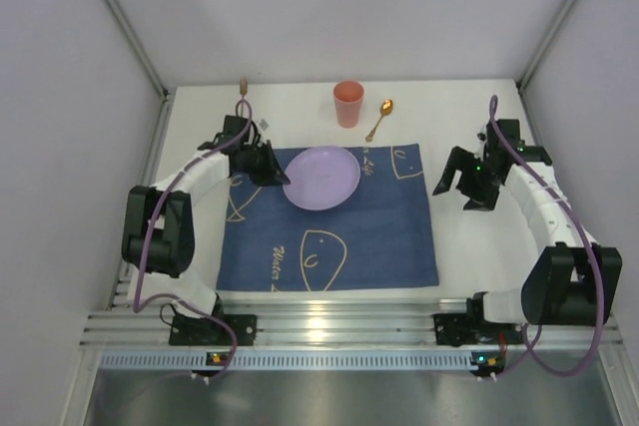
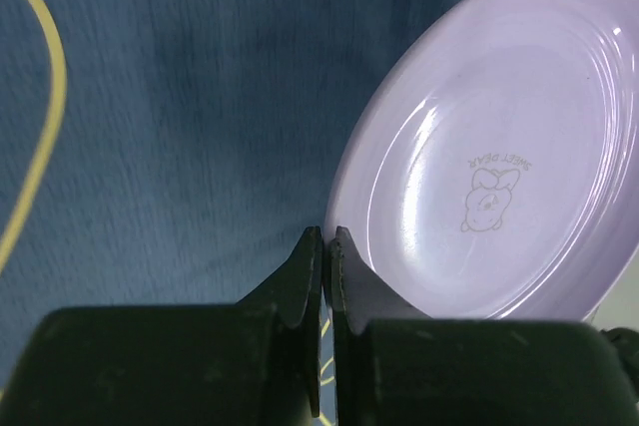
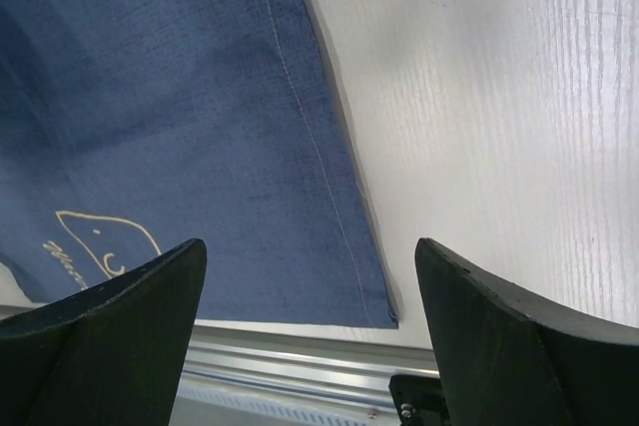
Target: Set the dinner table for one person
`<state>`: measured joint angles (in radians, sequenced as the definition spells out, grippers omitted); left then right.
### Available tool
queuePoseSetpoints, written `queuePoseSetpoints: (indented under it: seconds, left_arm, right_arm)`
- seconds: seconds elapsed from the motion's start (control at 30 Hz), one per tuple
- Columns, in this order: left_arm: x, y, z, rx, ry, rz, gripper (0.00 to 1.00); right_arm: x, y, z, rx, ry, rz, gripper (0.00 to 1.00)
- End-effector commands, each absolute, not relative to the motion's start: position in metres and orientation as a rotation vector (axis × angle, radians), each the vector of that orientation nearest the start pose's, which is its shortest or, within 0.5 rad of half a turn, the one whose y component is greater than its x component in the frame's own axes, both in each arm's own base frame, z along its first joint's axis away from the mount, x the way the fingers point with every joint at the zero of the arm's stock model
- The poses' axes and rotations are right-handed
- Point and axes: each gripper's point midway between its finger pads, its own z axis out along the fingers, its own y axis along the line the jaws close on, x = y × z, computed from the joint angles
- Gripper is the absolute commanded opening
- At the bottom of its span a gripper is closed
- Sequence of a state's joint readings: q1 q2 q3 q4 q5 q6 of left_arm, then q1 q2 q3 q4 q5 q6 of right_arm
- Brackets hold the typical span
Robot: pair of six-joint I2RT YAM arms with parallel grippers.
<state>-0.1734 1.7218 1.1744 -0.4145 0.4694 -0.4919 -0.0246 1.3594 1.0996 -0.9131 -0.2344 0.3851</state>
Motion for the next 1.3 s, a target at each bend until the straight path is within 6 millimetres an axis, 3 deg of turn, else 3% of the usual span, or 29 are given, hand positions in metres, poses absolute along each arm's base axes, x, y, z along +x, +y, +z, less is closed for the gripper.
queuePoseSetpoints:
  seconds: [0.0, 0.23, 0.37, 0.4, 0.43, 0.5, 0.6, 0.63, 0.73, 0.77, 0.83, 0.87, 1.07, 1.1, 1.13, 1.27]
  left_arm:
    - [0.349, -0.173, 0.103, -0.071, 2.575, -0.805, 0.00]
    - [0.313, -0.192, 0.081, -0.013, 2.644, -0.760, 0.00]
    - [0.303, -0.191, 0.067, -0.025, 2.682, -0.677, 0.53]
    - [0.305, -0.187, 0.066, -0.036, 2.671, -0.623, 0.92]
    - [0.306, -0.184, 0.068, -0.051, 2.661, -0.602, 0.98]
    - [0.317, -0.173, 0.079, -0.094, 2.608, -0.516, 0.98]
    - [0.345, -0.152, 0.110, -0.151, 2.504, -0.369, 0.98]
    - [0.362, -0.146, 0.130, -0.178, 2.446, -0.335, 0.98]
    - [0.406, -0.112, 0.164, -0.312, 2.339, -0.268, 0.98]
    - [0.422, -0.093, 0.171, -0.368, 2.302, -0.257, 0.98]
    - [0.456, -0.078, 0.177, -0.413, 2.275, -0.244, 0.98]
    - [0.470, -0.064, 0.178, -0.442, 2.265, -0.223, 0.98]
    - [0.554, -0.034, 0.165, -0.469, 2.255, -0.156, 0.96]
    - [0.569, -0.030, 0.174, -0.467, 2.218, -0.157, 0.96]
    - [0.579, -0.026, 0.153, -0.476, 2.238, -0.145, 0.96]
    - [0.614, -0.018, 0.135, -0.491, 2.155, -0.102, 0.94]
  right_arm:
    - [0.270, 0.050, 0.131, 0.491, 2.675, 0.441, 0.86]
    - [0.249, 0.050, 0.117, 0.494, 2.687, 0.438, 0.86]
    - [0.242, 0.048, 0.114, 0.486, 2.692, 0.418, 0.86]
    - [0.242, 0.048, 0.115, 0.486, 2.691, 0.416, 0.86]
    - [0.241, 0.046, 0.115, 0.484, 2.691, 0.405, 0.86]
    - [0.240, 0.044, 0.116, 0.491, 2.686, 0.389, 0.86]
    - [0.238, 0.042, 0.118, 0.493, 2.683, 0.376, 0.86]
    - [0.237, 0.043, 0.119, 0.492, 2.680, 0.377, 0.86]
    - [0.234, 0.043, 0.120, 0.503, 2.682, 0.376, 0.86]
    - [0.232, 0.043, 0.120, 0.506, 2.681, 0.375, 0.86]
    - [0.229, 0.043, 0.120, 0.511, 2.681, 0.372, 0.86]
    - [0.227, 0.042, 0.118, 0.520, 2.686, 0.370, 0.86]
    - [0.226, 0.039, 0.117, 0.552, 2.690, 0.342, 0.86]
    - [0.226, 0.038, 0.117, 0.558, 2.691, 0.332, 0.86]
    - [0.226, 0.037, 0.117, 0.566, 2.695, 0.328, 0.86]
    - [0.227, 0.036, 0.115, 0.604, 2.703, 0.314, 0.86]
